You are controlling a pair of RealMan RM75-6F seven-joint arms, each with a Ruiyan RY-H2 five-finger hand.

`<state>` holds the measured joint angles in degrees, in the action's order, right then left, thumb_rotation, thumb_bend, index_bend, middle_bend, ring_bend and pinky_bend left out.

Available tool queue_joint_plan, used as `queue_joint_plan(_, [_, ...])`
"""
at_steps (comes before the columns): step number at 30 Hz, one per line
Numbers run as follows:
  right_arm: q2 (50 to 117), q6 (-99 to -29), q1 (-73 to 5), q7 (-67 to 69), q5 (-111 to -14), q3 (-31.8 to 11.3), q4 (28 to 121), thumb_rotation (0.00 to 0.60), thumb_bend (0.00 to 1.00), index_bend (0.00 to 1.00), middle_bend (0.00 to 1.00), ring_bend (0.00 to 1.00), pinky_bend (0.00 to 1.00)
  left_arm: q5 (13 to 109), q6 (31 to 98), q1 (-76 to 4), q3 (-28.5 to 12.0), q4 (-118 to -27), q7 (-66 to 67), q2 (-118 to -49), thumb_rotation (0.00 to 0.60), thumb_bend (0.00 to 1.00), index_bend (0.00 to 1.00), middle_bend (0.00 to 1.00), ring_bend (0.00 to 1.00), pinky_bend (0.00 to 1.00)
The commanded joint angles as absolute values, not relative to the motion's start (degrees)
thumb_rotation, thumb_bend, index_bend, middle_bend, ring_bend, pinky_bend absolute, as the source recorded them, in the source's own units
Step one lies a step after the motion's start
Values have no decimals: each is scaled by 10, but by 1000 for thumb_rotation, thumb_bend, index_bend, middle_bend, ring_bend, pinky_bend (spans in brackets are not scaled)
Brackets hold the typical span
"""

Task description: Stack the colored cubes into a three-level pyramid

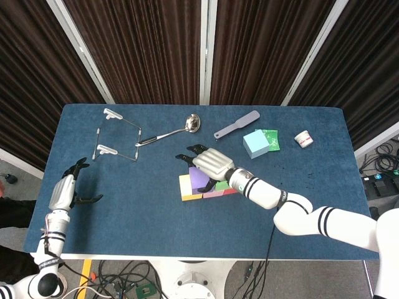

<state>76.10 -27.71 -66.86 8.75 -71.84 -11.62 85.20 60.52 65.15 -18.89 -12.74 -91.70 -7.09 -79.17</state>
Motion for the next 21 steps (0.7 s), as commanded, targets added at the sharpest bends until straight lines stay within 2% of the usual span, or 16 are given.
queue_joint_plan(1, [760, -276, -668, 90, -718, -116, 852, 600, 122, 0, 191, 0, 0, 605, 651, -189, -127, -916, -71, -792, 600, 93, 69, 159, 44, 71])
queue_joint_plan(4, [759, -276, -668, 92, -720, -116, 853, 600, 116, 0, 106, 0, 0, 604, 651, -189, -128, -916, -70, -792, 600, 93, 70, 159, 44, 71])
queue_joint_plan(8, [758, -277, -667, 94, -722, -117, 854, 600, 108, 0, 71, 0, 0, 605, 652, -189, -127, -918, -71, -792, 600, 93, 70, 159, 44, 71])
queue_joint_plan(21, [753, -268, -670, 94, -725, -115, 856, 600, 103, 0, 73, 0, 0, 605, 650, -188, -127, -917, -74, -793, 600, 93, 71, 159, 44, 71])
